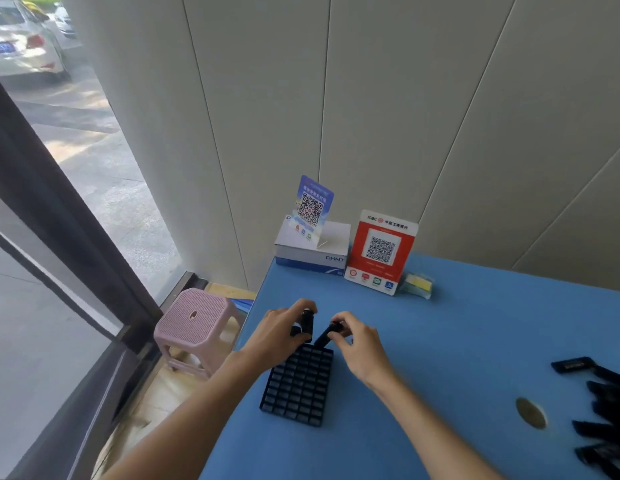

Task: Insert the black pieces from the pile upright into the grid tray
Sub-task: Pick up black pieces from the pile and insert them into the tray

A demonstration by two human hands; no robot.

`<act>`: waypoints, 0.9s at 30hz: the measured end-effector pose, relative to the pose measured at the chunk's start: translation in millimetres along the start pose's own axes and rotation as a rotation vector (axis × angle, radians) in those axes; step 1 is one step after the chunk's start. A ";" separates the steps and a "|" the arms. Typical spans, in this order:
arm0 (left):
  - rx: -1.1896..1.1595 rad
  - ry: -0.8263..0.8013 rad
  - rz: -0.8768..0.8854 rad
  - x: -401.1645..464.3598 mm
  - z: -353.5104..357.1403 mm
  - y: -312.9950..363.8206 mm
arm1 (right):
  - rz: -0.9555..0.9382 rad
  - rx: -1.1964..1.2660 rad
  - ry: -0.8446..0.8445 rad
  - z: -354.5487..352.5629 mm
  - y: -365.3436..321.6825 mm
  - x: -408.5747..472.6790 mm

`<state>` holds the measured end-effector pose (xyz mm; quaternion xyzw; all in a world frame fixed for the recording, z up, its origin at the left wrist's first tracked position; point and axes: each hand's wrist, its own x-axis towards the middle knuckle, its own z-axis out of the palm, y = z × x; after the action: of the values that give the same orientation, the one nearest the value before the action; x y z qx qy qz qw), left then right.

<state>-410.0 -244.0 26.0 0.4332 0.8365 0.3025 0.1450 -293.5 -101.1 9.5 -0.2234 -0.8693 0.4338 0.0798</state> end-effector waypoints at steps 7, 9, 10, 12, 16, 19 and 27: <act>0.093 -0.168 0.056 3.0 5.2 -25.9 | 0.023 -0.088 0.068 16.6 -5.3 -4.1; 0.126 -0.170 0.069 4.9 7.1 -29.9 | 0.018 -0.125 0.081 20.2 -6.9 -6.5; 0.155 -0.167 0.078 5.9 7.7 -31.2 | 0.019 -0.134 0.093 21.6 -7.8 -7.8; 0.208 -0.157 0.096 7.7 8.0 -32.7 | 0.025 -0.142 0.116 23.8 -9.2 -9.7; 0.234 -0.139 0.095 11.5 6.7 -32.7 | 0.031 -0.180 0.120 25.0 -11.5 -11.9; 0.250 -0.142 0.093 14.6 6.5 -32.3 | 0.024 -0.230 0.121 24.3 -11.9 -12.4; 0.286 -0.150 0.063 19.2 6.7 -31.7 | 0.023 -0.209 0.086 25.6 -13.8 -9.0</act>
<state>-437.9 -239.8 1.1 0.4969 0.8438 0.1516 0.1343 -298.4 -130.9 5.2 -0.2591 -0.9029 0.3314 0.0884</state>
